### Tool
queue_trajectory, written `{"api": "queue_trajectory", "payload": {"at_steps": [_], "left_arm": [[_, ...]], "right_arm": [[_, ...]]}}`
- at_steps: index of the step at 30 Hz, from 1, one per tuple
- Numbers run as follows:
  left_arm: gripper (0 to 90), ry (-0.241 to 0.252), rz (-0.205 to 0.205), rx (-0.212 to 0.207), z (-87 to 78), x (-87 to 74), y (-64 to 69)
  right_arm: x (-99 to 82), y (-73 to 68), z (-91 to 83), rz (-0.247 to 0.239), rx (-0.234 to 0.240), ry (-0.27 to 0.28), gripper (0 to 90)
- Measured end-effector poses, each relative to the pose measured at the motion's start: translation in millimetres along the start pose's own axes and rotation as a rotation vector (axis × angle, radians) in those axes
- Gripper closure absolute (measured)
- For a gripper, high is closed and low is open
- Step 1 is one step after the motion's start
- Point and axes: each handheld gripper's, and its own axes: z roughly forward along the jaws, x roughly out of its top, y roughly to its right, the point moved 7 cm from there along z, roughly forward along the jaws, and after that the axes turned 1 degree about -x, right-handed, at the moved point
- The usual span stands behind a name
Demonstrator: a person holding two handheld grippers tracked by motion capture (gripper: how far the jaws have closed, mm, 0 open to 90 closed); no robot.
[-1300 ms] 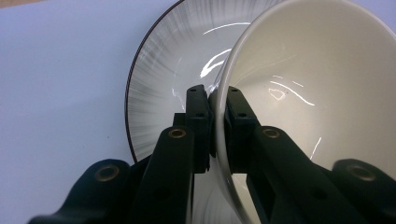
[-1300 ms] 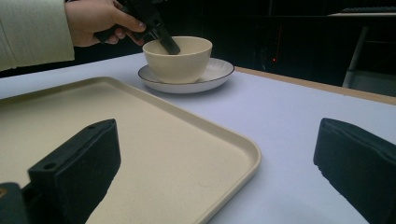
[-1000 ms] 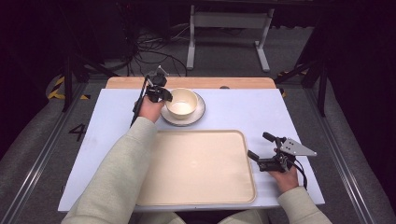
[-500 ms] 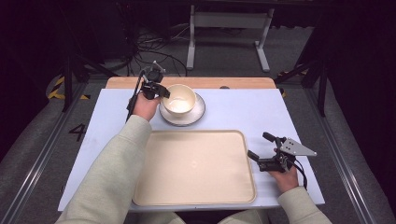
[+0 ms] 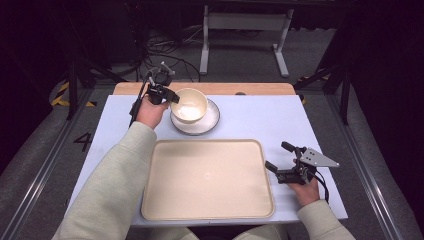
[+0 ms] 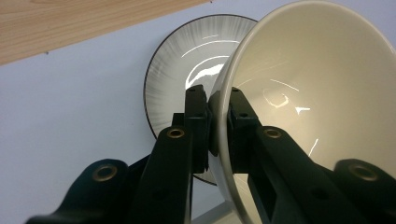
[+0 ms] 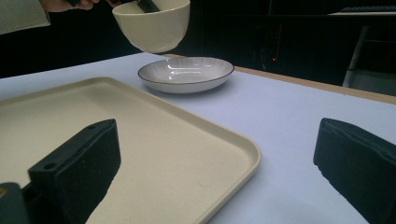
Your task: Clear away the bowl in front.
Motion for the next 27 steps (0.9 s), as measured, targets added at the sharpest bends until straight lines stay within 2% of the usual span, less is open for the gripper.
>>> {"api": "queue_trajectory", "payload": {"at_steps": [5,22,27], "left_arm": [[82.6,-0.010,0.047,-0.009,-8.2,-3.5,6.8],[82.6,-0.041,0.206,-0.096,-30.6,-19.3,44.3],[82.5,-0.060,0.235,-0.122,-33.5,-23.8,49.8]], "right_arm": [[0.0,0.0,0.1,0.000,0.000,-0.001,0.8],[-0.1,0.0,0.2,0.000,0.000,-0.002,0.9],[-0.1,-0.1,0.2,0.000,0.002,-0.003,0.9]]}}
